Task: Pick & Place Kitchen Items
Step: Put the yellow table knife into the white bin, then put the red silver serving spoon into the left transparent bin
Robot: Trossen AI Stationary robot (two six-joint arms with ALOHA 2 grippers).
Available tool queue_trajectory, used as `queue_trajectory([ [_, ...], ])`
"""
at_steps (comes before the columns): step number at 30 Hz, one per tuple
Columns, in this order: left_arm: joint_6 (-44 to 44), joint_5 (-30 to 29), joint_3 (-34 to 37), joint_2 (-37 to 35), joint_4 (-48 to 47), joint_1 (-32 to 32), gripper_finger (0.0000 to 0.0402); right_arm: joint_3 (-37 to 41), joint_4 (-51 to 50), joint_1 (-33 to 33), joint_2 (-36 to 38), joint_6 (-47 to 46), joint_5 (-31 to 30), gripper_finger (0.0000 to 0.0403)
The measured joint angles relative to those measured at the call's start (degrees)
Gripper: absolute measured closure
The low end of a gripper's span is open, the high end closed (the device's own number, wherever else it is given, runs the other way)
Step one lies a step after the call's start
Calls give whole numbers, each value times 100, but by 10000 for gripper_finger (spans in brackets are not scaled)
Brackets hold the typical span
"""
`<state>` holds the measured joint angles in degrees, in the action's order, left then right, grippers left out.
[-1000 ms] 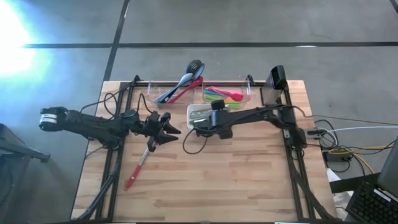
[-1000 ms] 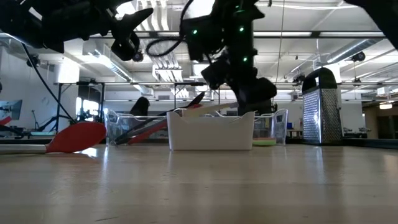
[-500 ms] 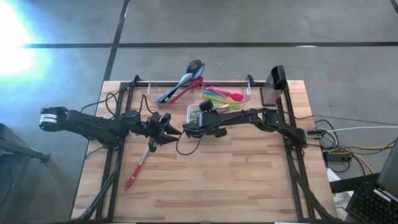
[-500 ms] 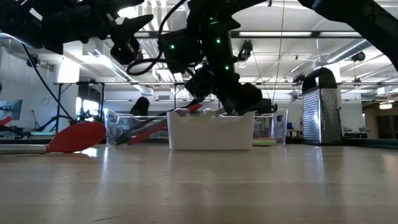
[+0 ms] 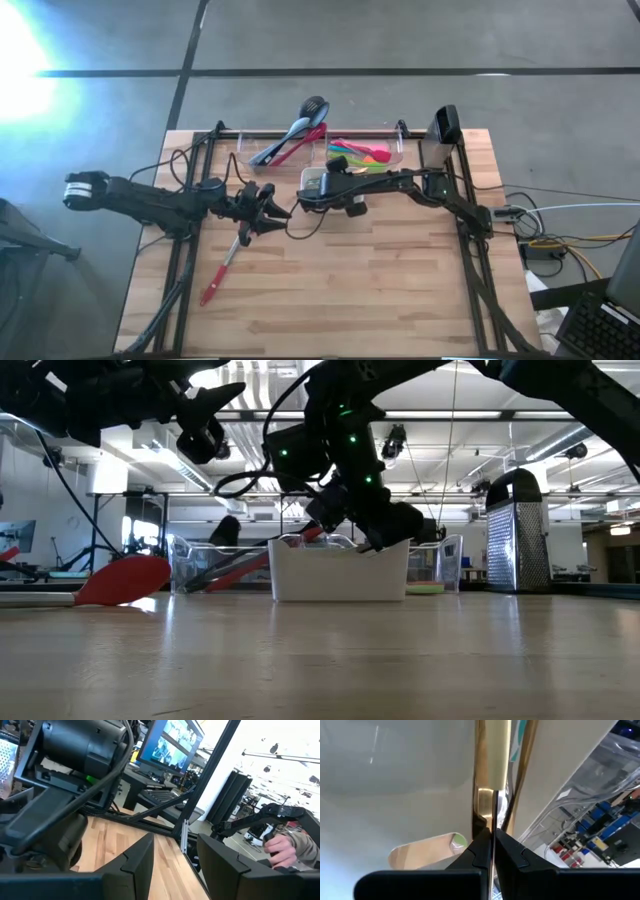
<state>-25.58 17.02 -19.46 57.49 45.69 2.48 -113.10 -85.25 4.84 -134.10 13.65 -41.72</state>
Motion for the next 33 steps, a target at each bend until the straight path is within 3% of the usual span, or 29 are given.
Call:
queue_trajectory([
  [9,2,0,0,2,9,-3,248,-2,11,-4,0,-66,-3,388],
  [20,4,1,0,3,13,-2,248,-4,-44,-95,75,-251,7,288],
  [26,7,2,0,4,-1,-2,248,-4,-108,-282,510,-552,241,260],
  [33,13,9,0,4,41,-4,248,0,-63,-624,1288,-1270,771,258],
])
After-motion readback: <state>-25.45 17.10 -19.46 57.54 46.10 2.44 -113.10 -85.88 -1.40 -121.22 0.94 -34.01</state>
